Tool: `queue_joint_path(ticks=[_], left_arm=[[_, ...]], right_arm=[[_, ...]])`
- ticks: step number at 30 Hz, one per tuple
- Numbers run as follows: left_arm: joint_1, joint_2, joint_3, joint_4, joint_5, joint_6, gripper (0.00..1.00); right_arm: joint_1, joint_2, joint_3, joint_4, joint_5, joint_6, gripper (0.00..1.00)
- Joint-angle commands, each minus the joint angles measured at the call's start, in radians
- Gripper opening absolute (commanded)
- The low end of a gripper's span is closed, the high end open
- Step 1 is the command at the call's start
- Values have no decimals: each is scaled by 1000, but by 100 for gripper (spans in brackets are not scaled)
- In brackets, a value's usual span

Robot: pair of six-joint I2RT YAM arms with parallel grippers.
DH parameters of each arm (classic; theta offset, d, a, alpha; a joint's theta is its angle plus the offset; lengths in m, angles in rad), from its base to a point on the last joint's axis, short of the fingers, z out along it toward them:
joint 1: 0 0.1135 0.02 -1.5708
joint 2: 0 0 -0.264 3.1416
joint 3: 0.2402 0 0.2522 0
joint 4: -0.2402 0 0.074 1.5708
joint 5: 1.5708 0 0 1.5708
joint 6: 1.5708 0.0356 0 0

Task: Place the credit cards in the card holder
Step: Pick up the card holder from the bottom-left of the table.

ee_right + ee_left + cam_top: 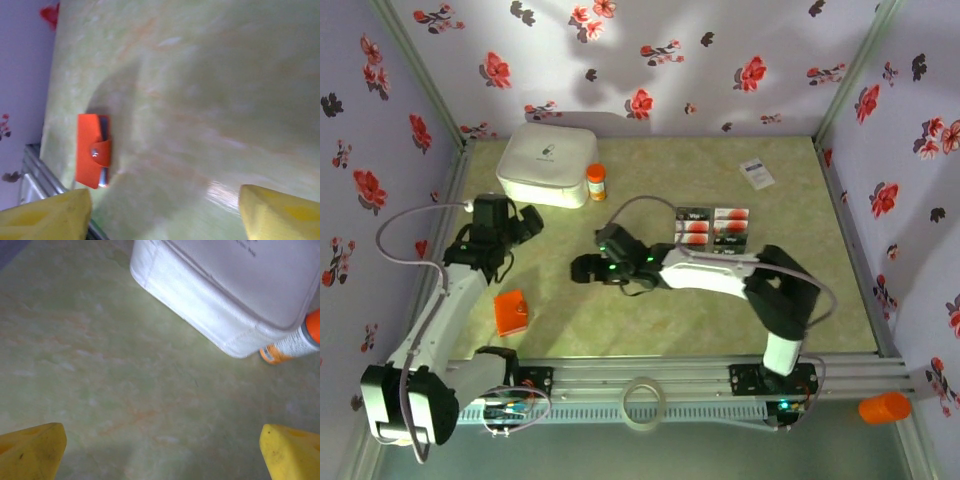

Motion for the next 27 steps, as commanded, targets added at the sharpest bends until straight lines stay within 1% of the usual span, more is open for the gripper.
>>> queue_joint_path(ticks=[1,3,5,10,15,27], left_arm=[[65,31,69,-44,82,72,100],[100,42,79,-47,100,80,100],[128,43,81,-47,119,79,100],[164,43,75,-49,148,79,100],[178,45,69,-53,159,85,100],[196,57,67,-41,189,79,100]], right_arm=[[36,127,115,85,-50,70,69],[42,208,191,116,-101,76,61],[47,276,265,115,-136,68,57],[53,412,432,48,-206,15,53],[53,509,550,9,-270,-20,44],[61,649,766,-103,-317,-70,45]])
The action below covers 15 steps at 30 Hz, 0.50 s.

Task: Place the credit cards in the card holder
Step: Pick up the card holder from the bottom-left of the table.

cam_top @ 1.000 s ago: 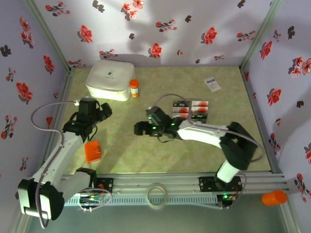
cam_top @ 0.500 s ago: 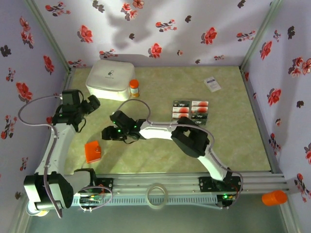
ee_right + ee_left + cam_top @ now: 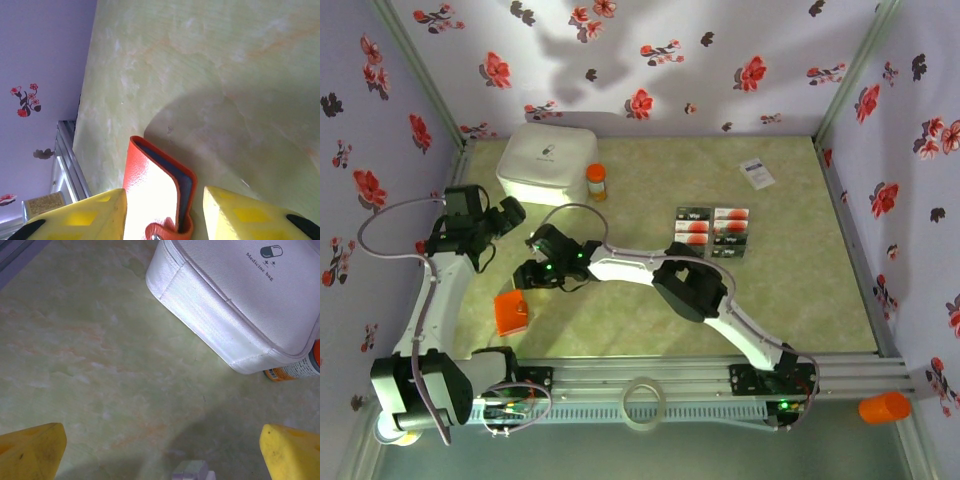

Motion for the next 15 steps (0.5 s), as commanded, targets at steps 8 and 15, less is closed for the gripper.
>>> queue_joint_path(ticks=[8,15], left_arm=[[20,-6,0,-13,29,23,100],[24,-14,-13,5,42,23,100]], right_arm=[[17,96,135,-73,-48,-22,46],[23,118,167,-81,-62,-21,46]])
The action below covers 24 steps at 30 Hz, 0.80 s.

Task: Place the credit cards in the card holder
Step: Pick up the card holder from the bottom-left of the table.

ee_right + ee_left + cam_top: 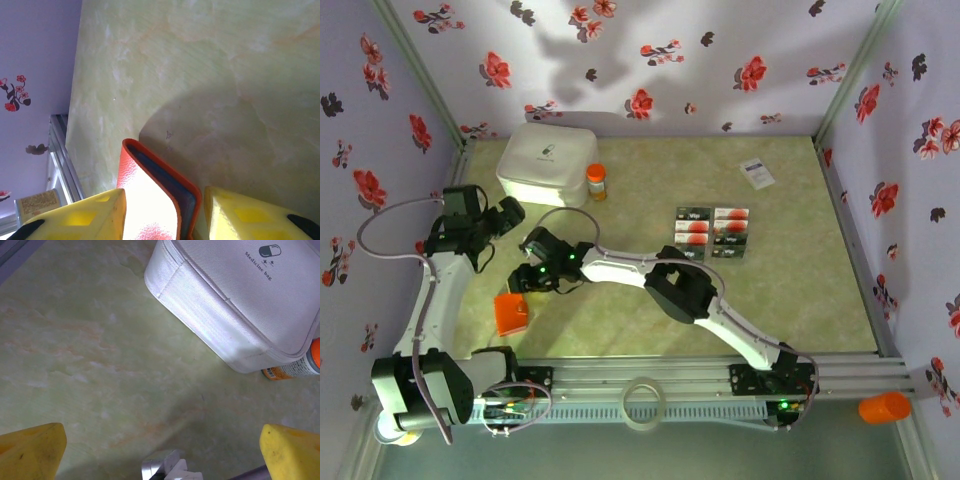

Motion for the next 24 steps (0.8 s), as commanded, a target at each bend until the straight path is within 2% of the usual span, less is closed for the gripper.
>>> queue_joint_path(ticks=[1,14,17,18,20,21,24], left_arm=[[11,-15,-12,5,19,18,100],[13,-20,-21,9,21,16,100],[15,-21,-25,10,22,14,100],[13,-21,-25,9,23,14,100],[14,-21,-26,9,22,11,100],[14,-22,-27,8,24,10,100],[14,-25,-24,6,26,7,100]], right_arm=[[11,27,41,-14,-30,-18,46],[21,46,48,0,-37,-9,40],[22,48,49,13,-38,-4,29],[20,48,51,15,-40,-3,22],[19,47,53,18,-48,-3,3],[18,42,51,20,-56,-2,0],[9,10,26,31,-72,-3,0]])
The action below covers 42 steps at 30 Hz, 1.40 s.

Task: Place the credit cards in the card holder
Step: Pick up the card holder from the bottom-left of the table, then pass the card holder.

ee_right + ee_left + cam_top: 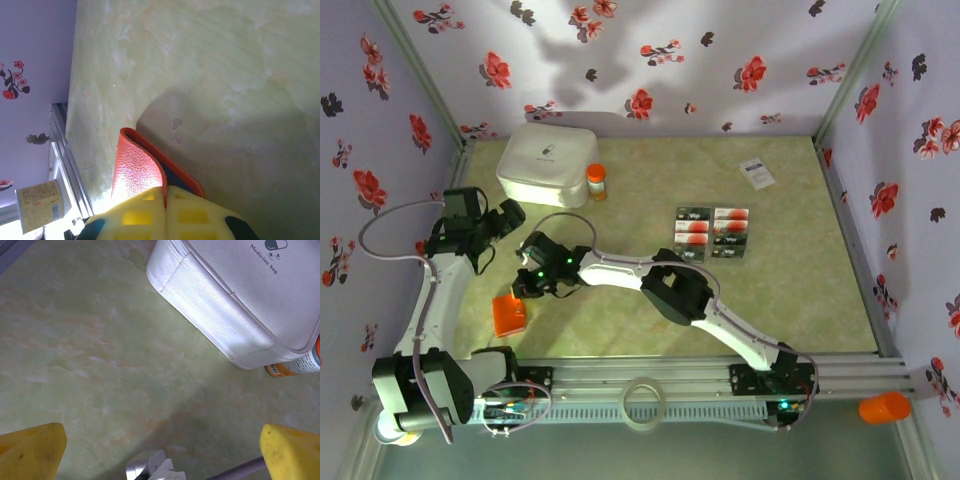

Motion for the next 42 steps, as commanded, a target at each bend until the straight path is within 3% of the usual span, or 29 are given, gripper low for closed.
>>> queue_joint_path(ticks=[1,6,15,21,30,42], left_arm=[[9,-23,-5,-1,20,5,100],[8,-44,-10,-4,69,-4,100],[-21,-113,-57,79,295,-75,100],[-160,-140,-83,157,325,-116,100],[-394,-126,-213,506,325,-278,100],[-627,31,-279,885,242,-335,92]], right_arm=[[-10,-48,-23,34,-32,-8,0],[-60,-255,-248,106,-25,-25,0],[-224,-703,-693,105,-41,-102,0],[-367,-941,-883,57,-88,-131,0],[-509,-1196,-1085,79,-180,-68,0],[-614,-1313,-1279,398,-259,180,0]])
